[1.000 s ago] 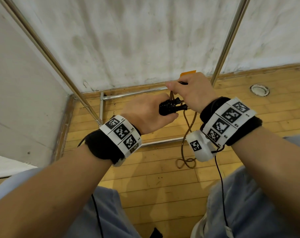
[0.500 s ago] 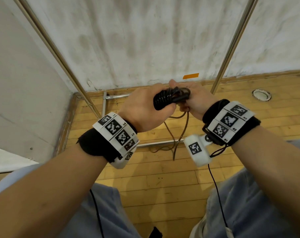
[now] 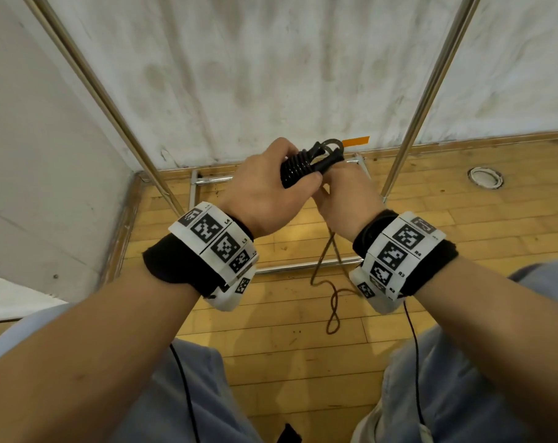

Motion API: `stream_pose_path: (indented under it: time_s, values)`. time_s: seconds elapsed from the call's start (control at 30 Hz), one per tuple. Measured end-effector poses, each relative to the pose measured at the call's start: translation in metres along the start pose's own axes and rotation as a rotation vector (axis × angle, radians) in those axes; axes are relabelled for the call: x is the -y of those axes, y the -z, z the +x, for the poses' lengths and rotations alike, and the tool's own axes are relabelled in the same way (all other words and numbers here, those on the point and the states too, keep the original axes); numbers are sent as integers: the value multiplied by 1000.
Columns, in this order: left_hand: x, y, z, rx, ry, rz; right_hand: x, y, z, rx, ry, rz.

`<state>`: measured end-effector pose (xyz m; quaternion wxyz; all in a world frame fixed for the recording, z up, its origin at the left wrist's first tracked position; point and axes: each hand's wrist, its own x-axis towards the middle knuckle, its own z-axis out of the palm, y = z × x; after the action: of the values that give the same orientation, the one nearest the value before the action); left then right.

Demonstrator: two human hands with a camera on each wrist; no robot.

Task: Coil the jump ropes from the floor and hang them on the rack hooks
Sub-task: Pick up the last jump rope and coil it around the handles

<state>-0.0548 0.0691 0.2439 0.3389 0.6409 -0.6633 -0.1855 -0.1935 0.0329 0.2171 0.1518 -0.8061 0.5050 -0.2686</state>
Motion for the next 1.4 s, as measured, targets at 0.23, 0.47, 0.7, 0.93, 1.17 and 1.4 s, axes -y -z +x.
stream_pose_path:
  time_s: [0.23, 0.47, 0.7, 0.93, 1.17, 1.4]
  values:
    - [-3, 5, 7, -49, -5, -43, 4, -4, -1, 439, -176, 903]
    - [5, 8, 3, -1, -56, -85, -9, -4, 4, 410, -147, 702]
    - [-1, 8, 2, -7, -62, -154, -3, -9, 2, 223, -245, 528]
    - [12, 22, 15, -140, -22, -45, 1, -5, 0, 233, -211, 675]
    - [33, 20, 24, -39, -9, 208, -1, -2, 2, 145, -57, 353]
    - [38, 14, 23, 50, -31, 337, -1, 5, -1, 227, 22, 114]
